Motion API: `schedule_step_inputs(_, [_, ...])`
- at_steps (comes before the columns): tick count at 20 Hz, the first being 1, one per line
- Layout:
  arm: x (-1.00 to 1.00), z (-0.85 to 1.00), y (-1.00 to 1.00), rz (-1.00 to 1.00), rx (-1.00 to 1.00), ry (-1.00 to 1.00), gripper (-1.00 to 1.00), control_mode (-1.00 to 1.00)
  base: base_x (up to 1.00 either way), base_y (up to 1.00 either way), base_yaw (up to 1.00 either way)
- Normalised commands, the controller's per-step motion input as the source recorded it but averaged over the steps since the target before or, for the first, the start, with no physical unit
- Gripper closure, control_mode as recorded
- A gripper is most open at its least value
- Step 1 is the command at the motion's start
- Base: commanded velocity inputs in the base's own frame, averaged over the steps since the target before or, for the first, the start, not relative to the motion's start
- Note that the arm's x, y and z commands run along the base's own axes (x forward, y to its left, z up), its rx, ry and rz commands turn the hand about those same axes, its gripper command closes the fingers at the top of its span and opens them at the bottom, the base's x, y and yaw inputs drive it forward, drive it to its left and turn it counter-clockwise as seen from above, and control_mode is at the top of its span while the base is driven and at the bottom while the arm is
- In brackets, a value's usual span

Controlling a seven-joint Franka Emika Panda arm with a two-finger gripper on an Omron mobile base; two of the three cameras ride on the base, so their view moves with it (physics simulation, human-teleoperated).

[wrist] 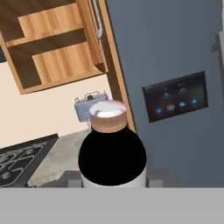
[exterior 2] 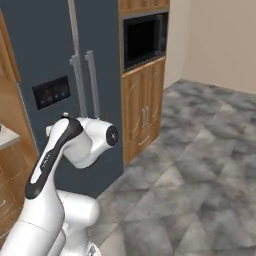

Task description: Pick the bottled drink, milk, bottled drink from the counter and place them in the open cabinet.

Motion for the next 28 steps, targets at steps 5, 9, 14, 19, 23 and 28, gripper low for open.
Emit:
schedule_step_inputs(5, [0.00,0.00,0.00,0.00,0.00,0.00,1.00,1.00,-0.39,-0.13,0.68])
schedule_step_inputs(9, [0.00,0.00,0.00,0.00,0.00,0.00,1.00,1.00,-0.28,-0.10,0.70])
schedule_step_inputs(14, [0.00,0.00,0.00,0.00,0.00,0.00,1.00,1.00,-0.22,-0.10,0.70])
schedule_step_inputs(19, [0.00,0.00,0.00,0.00,0.00,0.00,1.00,1.00,-0.18,-0.16,0.60])
schedule_step_inputs(23, [0.00,0.00,0.00,0.00,0.00,0.00,1.00,1.00,-0.07,-0.11,0.49])
schedule_step_inputs(28, [0.00,0.00,0.00,0.00,0.00,0.00,1.00,1.00,-0.07,0.00,0.23])
